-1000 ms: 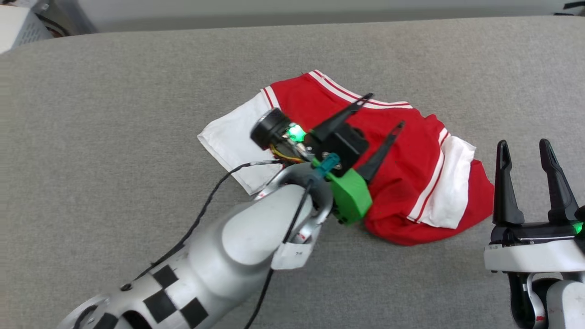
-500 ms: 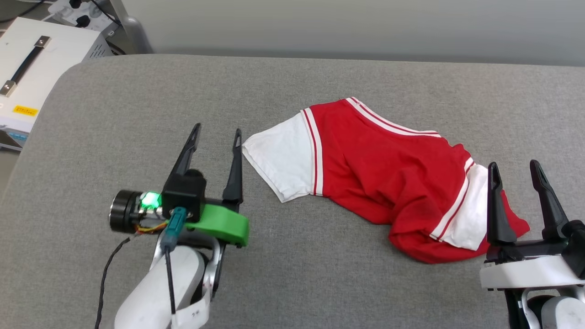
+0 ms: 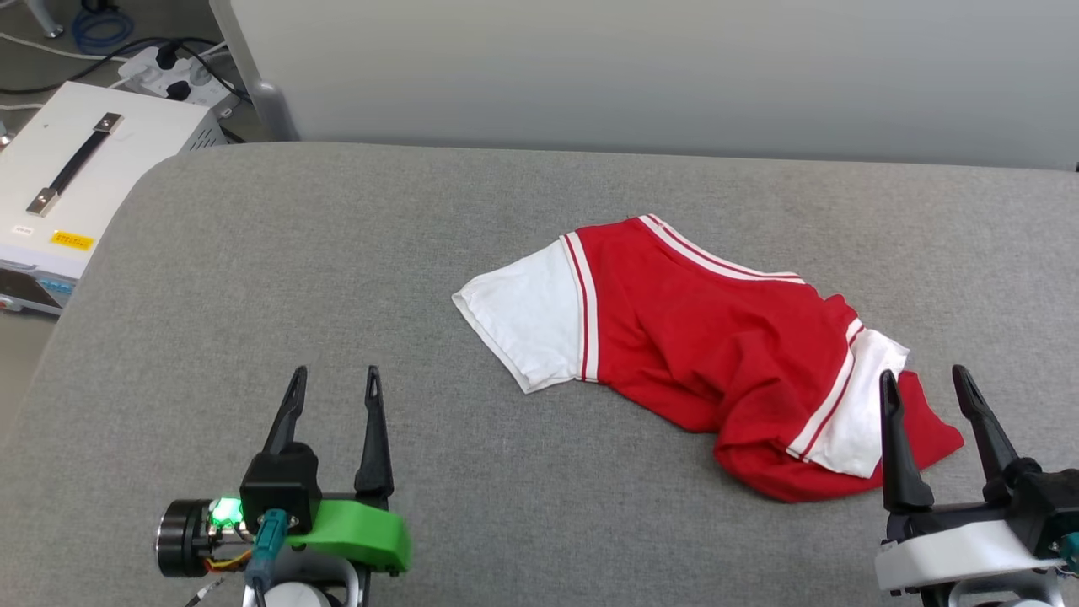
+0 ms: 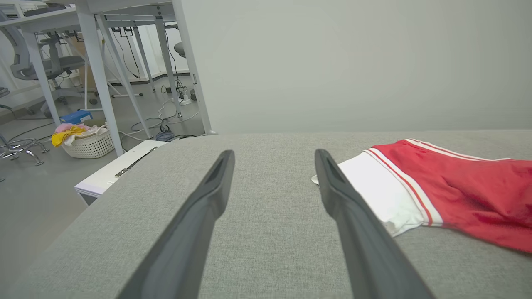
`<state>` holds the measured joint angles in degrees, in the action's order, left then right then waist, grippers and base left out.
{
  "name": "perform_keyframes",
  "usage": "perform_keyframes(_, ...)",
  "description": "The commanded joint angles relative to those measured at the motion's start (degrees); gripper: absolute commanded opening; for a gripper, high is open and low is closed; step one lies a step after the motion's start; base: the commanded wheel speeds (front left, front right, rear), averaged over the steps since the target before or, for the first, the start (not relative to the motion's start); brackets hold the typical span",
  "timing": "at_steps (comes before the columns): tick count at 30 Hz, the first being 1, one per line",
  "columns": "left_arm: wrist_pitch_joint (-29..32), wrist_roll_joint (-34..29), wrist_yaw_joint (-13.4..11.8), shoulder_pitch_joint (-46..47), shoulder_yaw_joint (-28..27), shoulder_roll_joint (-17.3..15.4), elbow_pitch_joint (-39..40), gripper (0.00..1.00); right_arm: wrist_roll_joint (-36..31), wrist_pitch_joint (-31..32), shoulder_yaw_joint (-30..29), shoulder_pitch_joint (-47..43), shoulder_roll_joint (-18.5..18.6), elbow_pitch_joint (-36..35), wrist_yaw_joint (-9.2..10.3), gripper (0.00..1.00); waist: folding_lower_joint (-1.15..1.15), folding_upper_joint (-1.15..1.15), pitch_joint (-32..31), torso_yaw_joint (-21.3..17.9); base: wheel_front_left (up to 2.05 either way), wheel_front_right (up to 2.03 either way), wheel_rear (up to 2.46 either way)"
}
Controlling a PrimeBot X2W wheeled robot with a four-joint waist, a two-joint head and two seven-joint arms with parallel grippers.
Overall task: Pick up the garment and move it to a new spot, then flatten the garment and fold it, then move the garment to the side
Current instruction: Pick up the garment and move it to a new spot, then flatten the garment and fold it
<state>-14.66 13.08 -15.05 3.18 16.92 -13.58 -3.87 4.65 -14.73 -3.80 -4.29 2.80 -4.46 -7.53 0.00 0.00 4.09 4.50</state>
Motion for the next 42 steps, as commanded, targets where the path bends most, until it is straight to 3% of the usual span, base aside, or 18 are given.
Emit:
perform_keyframes(1, -0.3, -2.1, 1.9, -3.4, -2.4, 1.7, -0.3, 1.00, -0.8, -0.3, -0.2, -2.0, 0.1, 1.1, 0.04, 1.00, 0.00, 0.00, -1.5, 0.1, 0.00, 0.00, 0.00)
perform_keyframes(13, -0.3, -6.0, 5.8, -6.5, -6.3, 4.8, -2.0, 1.00, -0.7, -0.3, -0.2, -4.0, 0.1, 2.7, 0.04, 1.00, 0.00, 0.00, -2.6, 0.5, 0.00, 0.00, 0.00)
perform_keyframes(34, -0.3, -9.2, 9.5, -6.1, -9.5, 7.2, -2.9, 1.00, -0.4, -0.3, -0.4, -3.4, 0.1, 3.1, 0.04, 1.00, 0.00, 0.00, -2.4, 0.4, 0.00, 0.00, 0.00)
perform_keyframes(42, -0.3, -9.6, 15.2, 3.7, -10.0, 4.2, -3.0, 1.00, -0.4, -0.3, 0.0, -1.6, 0.1, 2.5, 0.04, 1.00, 0.00, 0.00, -0.2, -0.2, 0.00, 0.00, 0.00)
